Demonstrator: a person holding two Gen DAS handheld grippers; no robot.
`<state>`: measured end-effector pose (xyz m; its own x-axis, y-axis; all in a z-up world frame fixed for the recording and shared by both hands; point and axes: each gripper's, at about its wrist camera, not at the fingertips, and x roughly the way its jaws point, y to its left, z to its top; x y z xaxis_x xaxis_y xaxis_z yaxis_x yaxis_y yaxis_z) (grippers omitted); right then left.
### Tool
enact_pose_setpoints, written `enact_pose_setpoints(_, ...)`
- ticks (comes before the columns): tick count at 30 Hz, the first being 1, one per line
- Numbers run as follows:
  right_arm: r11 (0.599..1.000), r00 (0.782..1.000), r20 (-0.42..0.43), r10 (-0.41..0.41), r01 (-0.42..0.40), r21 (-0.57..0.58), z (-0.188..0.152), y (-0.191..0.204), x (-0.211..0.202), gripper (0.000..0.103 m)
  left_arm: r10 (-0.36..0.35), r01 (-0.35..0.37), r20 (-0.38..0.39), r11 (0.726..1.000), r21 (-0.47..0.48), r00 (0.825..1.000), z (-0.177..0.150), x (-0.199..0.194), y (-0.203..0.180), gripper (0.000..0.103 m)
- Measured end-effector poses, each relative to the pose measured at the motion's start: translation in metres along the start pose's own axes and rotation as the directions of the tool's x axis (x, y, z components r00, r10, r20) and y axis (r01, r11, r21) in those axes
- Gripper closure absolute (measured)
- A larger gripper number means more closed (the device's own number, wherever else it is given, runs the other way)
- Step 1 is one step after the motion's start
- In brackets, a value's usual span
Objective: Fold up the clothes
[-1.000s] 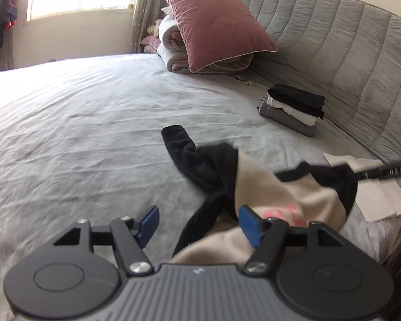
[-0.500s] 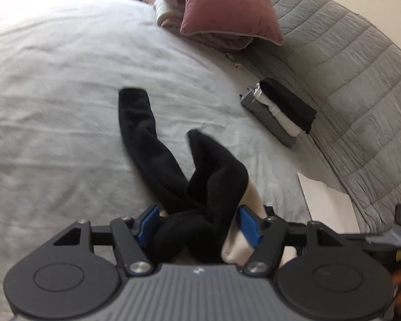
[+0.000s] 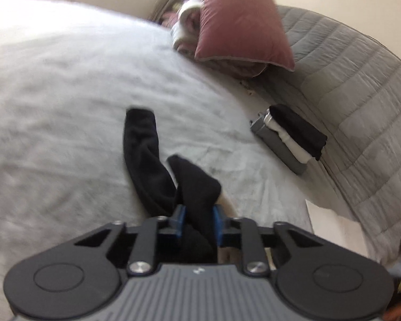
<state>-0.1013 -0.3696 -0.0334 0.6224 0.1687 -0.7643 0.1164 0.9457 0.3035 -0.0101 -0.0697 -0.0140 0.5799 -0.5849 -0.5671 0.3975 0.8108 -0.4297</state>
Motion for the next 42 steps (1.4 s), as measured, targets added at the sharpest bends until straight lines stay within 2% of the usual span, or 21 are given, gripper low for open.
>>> enact_pose_setpoints(1, 1.0, 1.0, 0.018, -0.001, 0.001, -0.008, 0.0, 0.002, -0.004, 0.094, 0.01, -0.011, 0.019, 1.0, 0.029, 1.0, 0.001, -0.009, -0.001, 0.096)
enact_pose_setpoints(7, 0.999, 0.991, 0.135, 0.013, -0.008, -0.034, 0.005, 0.016, -0.036, 0.094, 0.031, -0.048, 0.136, 0.991, 0.123, 0.99, 0.013, -0.068, -0.007, 0.096)
enact_pose_setpoints(12, 0.997, 0.967, 0.254, 0.001, 0.018, -0.073, 0.017, 0.038, -0.071, 0.094, 0.098, -0.144, 0.264, 0.976, 0.162, 0.96, 0.023, -0.116, -0.022, 0.096)
enact_pose_setpoints(17, 0.993, 0.928, 0.371, 0.019, 0.026, -0.116, 0.032, 0.064, -0.116, 0.094, 0.142, -0.238, 0.397, 0.949, 0.205, 0.907, 0.038, -0.162, -0.047, 0.096)
enact_pose_setpoints(20, 0.988, 0.898, 0.439, 0.031, 0.038, -0.148, 0.043, 0.083, -0.146, 0.095, 0.178, -0.319, 0.472, 0.917, 0.238, 0.864, 0.048, -0.187, -0.067, 0.096)
enact_pose_setpoints(23, 0.981, 0.864, 0.501, 0.043, 0.058, -0.185, 0.054, 0.104, -0.175, 0.095, 0.193, -0.371, 0.54, 0.897, 0.242, 0.819, 0.062, -0.213, -0.083, 0.096)
enact_pose_setpoints(27, 0.971, 0.81, 0.583, 0.057, 0.092, -0.222, 0.067, 0.131, -0.213, 0.095, 0.192, -0.397, 0.607, 0.891, 0.223, 0.771, 0.078, -0.25, -0.099, 0.097)
enact_pose_setpoints(31, 0.962, 0.768, 0.637, 0.072, 0.114, -0.247, 0.076, 0.152, -0.244, 0.095, 0.182, -0.414, 0.665, 0.886, 0.207, 0.724, 0.091, -0.285, -0.116, 0.097)
enact_pose_setpoints(35, 0.949, 0.721, 0.69, 0.07, 0.164, -0.268, 0.081, 0.166, -0.264, 0.095, 0.166, -0.412, 0.698, 0.889, 0.201, 0.697, 0.1, -0.309, -0.128, 0.097)
enact_pose_setpoints(39, 0.942, 0.697, 0.714, 0.068, 0.191, -0.276, 0.089, 0.171, -0.273, 0.095, 0.15, -0.419, 0.729, 0.885, 0.202, 0.668, 0.106, -0.324, -0.138, 0.097)
enact_pose_setpoints(42, 0.936, 0.685, 0.726, 0.067, 0.21, -0.284, 0.098, 0.173, -0.268, 0.095, 0.148, -0.428, 0.742, 0.881, 0.2, 0.653, 0.109, -0.328, -0.141, 0.097)
